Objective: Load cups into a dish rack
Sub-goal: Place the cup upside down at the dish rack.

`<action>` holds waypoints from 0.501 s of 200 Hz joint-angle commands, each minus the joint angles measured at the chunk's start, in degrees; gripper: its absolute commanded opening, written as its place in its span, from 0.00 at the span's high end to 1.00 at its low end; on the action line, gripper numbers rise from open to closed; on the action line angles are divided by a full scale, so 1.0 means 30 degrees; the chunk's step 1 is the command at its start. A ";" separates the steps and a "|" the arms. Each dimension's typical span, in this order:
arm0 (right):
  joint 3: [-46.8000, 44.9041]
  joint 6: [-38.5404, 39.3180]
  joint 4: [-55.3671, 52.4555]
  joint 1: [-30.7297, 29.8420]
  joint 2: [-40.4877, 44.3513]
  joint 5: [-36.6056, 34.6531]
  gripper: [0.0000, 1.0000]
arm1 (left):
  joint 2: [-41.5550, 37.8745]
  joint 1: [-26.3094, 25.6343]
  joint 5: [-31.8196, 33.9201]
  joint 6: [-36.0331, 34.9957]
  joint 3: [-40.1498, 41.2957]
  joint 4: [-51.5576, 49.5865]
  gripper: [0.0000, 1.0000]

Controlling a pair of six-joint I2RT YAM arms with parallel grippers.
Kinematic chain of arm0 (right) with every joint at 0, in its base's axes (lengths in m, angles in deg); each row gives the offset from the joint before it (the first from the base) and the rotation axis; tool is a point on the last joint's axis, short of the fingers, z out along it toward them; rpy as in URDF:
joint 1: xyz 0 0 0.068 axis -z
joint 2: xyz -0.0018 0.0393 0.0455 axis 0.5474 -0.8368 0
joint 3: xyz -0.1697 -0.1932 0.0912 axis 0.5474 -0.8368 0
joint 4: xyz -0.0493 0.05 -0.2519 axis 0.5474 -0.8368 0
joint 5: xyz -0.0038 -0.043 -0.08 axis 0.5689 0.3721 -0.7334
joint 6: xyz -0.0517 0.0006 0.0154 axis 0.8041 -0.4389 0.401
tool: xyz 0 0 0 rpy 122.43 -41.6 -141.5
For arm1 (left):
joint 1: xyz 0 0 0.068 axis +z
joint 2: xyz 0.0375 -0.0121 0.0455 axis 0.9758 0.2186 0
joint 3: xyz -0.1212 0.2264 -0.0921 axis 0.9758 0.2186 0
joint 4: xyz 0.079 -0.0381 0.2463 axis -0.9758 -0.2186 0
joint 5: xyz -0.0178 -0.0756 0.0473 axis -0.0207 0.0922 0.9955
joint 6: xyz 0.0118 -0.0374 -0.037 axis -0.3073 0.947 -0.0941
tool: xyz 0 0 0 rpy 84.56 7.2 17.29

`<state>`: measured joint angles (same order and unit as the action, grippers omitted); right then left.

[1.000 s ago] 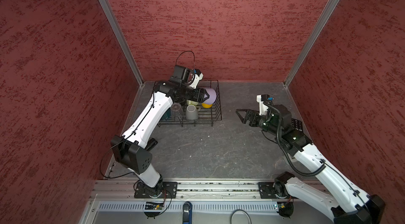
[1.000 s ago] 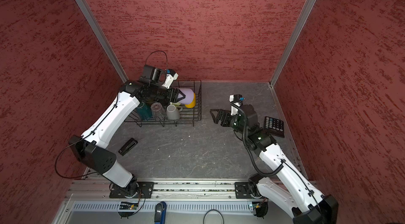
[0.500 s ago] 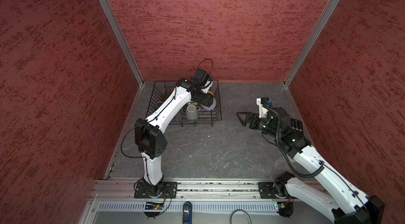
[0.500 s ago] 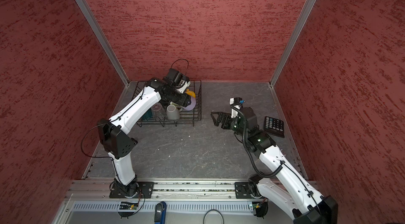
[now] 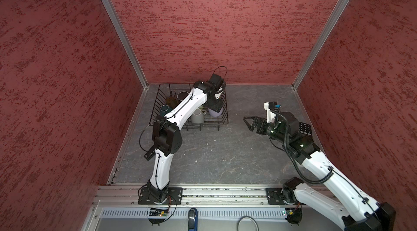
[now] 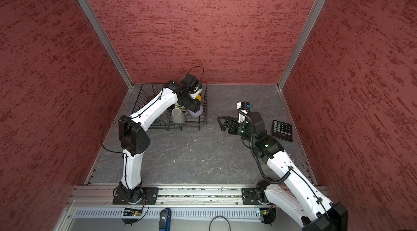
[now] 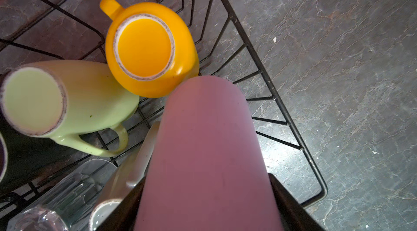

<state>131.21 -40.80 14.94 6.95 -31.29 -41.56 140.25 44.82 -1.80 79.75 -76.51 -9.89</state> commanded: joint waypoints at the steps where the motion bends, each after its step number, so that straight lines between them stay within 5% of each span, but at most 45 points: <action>1: -0.0242 -0.0042 0.0559 0.0163 0.0112 -0.0180 0.01 | 0.0719 -0.0156 0.0767 -0.0292 -0.0754 -0.0564 0.98; 37: -0.0395 0.0014 0.0615 0.0206 0.0053 -0.0183 0.01 | 0.1684 -0.0363 0.1557 -0.0437 -0.1234 -0.1020 0.93; 100: -0.0387 0.0065 0.0678 0.0280 -0.0021 -0.0117 0.01 | 0.2433 -0.0456 0.1753 -0.0402 -0.1263 -0.1040 0.62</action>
<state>130.86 -40.78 15.46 7.17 -31.39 -41.56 146.74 43.81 2.49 79.31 -78.92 -12.67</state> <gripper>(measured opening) 0.987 0.735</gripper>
